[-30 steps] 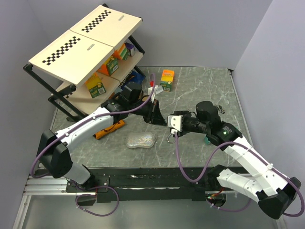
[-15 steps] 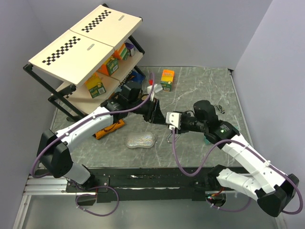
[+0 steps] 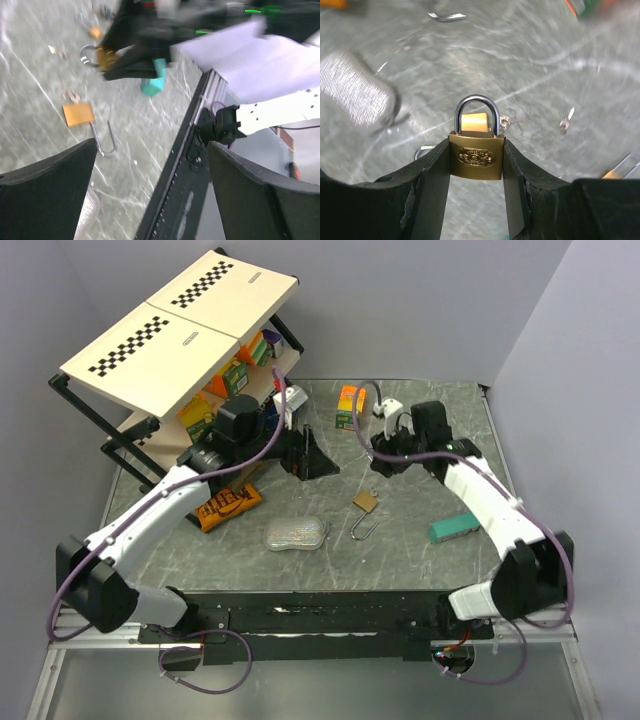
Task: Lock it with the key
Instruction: Place the lock at the center of the board, then pick up the lock from the center of the board.
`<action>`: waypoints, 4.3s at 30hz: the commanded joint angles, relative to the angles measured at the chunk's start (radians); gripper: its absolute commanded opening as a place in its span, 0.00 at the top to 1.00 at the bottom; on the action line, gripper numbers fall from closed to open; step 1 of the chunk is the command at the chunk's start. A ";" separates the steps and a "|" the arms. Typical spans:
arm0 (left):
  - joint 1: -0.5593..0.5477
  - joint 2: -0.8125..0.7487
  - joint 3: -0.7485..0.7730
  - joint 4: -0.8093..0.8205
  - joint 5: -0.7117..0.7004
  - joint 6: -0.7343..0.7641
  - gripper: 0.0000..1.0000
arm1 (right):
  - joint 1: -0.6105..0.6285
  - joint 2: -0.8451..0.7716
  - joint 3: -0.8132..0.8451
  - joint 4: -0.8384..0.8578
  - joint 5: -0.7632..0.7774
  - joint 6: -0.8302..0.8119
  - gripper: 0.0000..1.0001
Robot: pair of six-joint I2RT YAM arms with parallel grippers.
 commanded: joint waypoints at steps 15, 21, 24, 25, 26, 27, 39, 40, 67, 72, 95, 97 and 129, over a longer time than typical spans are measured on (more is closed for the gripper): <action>0.034 -0.161 -0.097 0.092 -0.262 0.097 0.04 | -0.035 0.562 0.303 0.004 0.257 0.512 0.87; 0.046 -0.157 -0.112 0.104 -0.250 0.103 0.04 | -0.033 0.619 0.312 0.009 0.289 0.549 0.81; 0.055 -0.147 -0.112 0.113 -0.239 0.098 0.04 | -0.033 0.636 0.311 0.010 0.311 0.564 0.77; 0.058 -0.144 -0.112 0.113 -0.234 0.095 0.04 | -0.035 0.640 0.312 0.007 0.315 0.567 0.76; 0.063 -0.141 -0.112 0.116 -0.227 0.093 0.04 | -0.033 0.645 0.317 0.004 0.326 0.572 0.75; 0.063 -0.136 -0.112 0.118 -0.222 0.089 0.04 | -0.033 0.651 0.317 0.007 0.335 0.577 0.73; 0.098 -0.119 -0.115 0.116 -0.165 0.095 0.04 | -0.032 0.696 0.329 -0.013 0.398 0.638 0.41; 0.101 -0.118 -0.115 0.116 -0.161 0.095 0.04 | -0.033 0.699 0.334 -0.016 0.397 0.637 0.41; 0.112 -0.124 -0.121 0.087 0.052 0.198 0.04 | -0.016 0.305 0.191 -0.167 -0.023 0.077 0.18; 0.115 -0.130 -0.135 0.096 0.069 0.166 0.04 | 0.033 0.300 0.170 -0.251 -0.001 0.002 0.22; 0.117 -0.153 -0.163 0.092 0.048 0.149 0.04 | 0.157 0.521 0.239 -0.197 0.165 0.034 0.25; 0.118 -0.153 -0.166 0.093 0.048 0.147 0.04 | 0.156 0.542 0.248 -0.195 0.174 0.034 0.25; 0.131 -0.156 -0.192 0.118 0.036 0.149 0.04 | 0.198 0.647 0.228 -0.163 0.319 0.046 0.32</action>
